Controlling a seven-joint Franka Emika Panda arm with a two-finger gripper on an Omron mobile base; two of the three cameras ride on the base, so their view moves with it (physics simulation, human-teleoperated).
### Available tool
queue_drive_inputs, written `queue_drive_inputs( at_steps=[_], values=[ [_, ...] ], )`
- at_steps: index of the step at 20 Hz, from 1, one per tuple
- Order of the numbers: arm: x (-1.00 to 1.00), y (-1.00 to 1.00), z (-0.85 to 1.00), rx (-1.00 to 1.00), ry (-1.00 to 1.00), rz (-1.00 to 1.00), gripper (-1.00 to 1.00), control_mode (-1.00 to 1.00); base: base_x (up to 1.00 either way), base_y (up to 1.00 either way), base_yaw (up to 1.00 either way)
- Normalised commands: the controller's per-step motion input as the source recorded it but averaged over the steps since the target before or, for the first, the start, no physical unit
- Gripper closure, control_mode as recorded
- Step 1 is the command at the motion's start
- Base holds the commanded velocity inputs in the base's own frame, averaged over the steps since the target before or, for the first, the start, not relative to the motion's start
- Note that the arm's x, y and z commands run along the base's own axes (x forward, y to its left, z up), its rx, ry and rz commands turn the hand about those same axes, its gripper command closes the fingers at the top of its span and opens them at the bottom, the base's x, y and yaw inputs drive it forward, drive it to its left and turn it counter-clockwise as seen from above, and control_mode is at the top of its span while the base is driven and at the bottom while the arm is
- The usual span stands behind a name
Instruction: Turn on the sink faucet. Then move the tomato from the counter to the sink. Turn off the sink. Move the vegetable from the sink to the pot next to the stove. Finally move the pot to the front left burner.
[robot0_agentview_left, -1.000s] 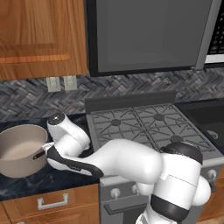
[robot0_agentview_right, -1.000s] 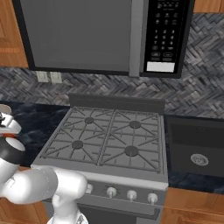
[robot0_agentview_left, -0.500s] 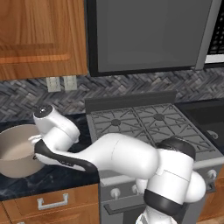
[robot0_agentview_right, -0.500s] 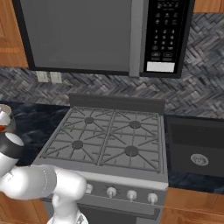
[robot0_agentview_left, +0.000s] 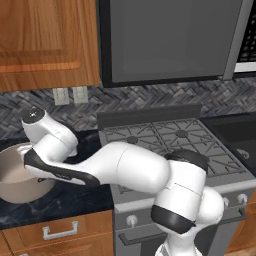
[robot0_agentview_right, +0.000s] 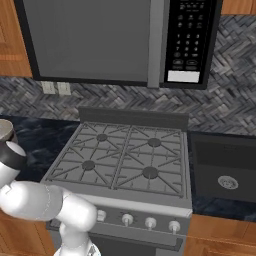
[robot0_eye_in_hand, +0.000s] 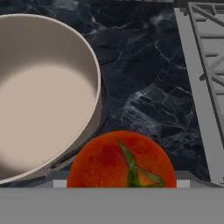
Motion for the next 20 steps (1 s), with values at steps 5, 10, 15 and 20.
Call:
queue_drive_inputs(
  at_steps=[5,10,15,20],
  values=[
    [0.19,0.39,0.03,0.00,0.00,0.00,1.00,-1.00,0.00,0.00,0.00],
    [0.16,0.37,0.00,0.00,0.00,0.00,1.00,-1.00,0.00,0.00,0.00],
    [0.26,0.27,0.00,0.00,0.00,0.00,1.00,-1.00,0.00,0.00,0.00],
    [0.22,0.05,-0.12,0.00,0.03,0.00,1.00,-1.00,0.00,0.00,0.00]
  ],
)
